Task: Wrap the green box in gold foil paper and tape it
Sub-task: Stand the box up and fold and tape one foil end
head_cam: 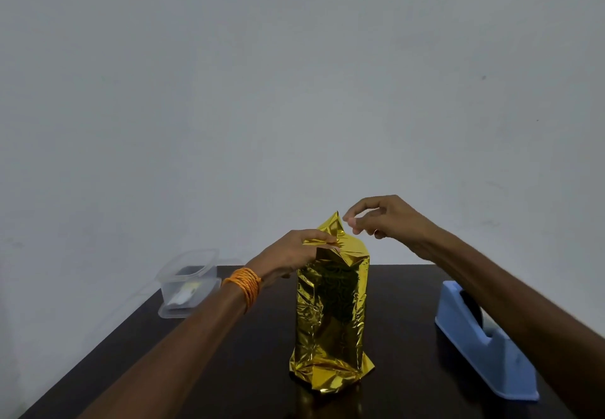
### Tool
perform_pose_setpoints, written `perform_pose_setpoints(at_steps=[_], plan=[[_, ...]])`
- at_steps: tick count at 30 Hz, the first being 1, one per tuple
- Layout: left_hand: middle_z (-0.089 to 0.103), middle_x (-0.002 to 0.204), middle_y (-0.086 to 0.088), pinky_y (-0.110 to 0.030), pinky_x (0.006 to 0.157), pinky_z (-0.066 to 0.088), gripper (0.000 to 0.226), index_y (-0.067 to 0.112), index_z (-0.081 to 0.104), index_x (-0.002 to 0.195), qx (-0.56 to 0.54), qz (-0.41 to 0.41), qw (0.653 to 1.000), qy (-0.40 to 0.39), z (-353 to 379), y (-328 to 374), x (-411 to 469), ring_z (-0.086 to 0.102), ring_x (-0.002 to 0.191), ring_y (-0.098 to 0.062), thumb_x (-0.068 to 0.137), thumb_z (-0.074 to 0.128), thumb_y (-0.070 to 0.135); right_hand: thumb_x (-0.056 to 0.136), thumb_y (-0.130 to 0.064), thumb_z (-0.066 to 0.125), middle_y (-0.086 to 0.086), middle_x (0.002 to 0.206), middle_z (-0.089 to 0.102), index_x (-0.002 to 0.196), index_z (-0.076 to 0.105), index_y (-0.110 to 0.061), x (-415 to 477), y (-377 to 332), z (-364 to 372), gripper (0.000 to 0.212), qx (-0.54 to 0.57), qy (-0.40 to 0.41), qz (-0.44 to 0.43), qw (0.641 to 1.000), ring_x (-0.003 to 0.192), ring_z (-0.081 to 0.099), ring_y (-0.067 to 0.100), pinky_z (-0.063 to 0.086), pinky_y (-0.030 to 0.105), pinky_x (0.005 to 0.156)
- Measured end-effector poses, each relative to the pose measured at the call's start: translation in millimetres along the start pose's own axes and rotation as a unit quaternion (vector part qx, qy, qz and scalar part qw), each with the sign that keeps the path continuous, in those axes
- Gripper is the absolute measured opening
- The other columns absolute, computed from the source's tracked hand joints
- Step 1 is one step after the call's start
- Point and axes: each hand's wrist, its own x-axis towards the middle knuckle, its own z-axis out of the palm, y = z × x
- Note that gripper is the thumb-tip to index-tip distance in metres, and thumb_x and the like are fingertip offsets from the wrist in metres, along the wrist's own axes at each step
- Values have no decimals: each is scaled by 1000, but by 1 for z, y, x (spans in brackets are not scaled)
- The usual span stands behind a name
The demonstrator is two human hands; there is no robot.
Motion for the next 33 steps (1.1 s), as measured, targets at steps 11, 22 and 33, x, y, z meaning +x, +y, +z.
perform_pose_setpoints(at_steps=[11,22,33], plan=[[46,144,-3,-35,86,45,46,29,58,133,19,-8,1000,-10,-1,6,0,45,116,-18,89,66,40,84,-20,77,9,108,61,141,43,-37,34,-9,7,68,-90,-133,58,985,94,57,20,49,26,72],[47,136,-5,-16,57,36,36,27,60,131,52,-9,999,-15,-2,7,0,48,87,-6,97,57,14,84,-8,71,0,105,57,142,39,-37,47,-3,16,72,-163,-162,73,971,106,57,25,47,31,77],[41,148,-7,-21,63,37,39,23,56,134,54,-6,998,-17,-1,14,-6,42,103,-13,97,53,10,86,-19,73,9,119,62,151,29,-31,60,-7,20,79,-263,-167,96,945,75,55,13,44,24,61]])
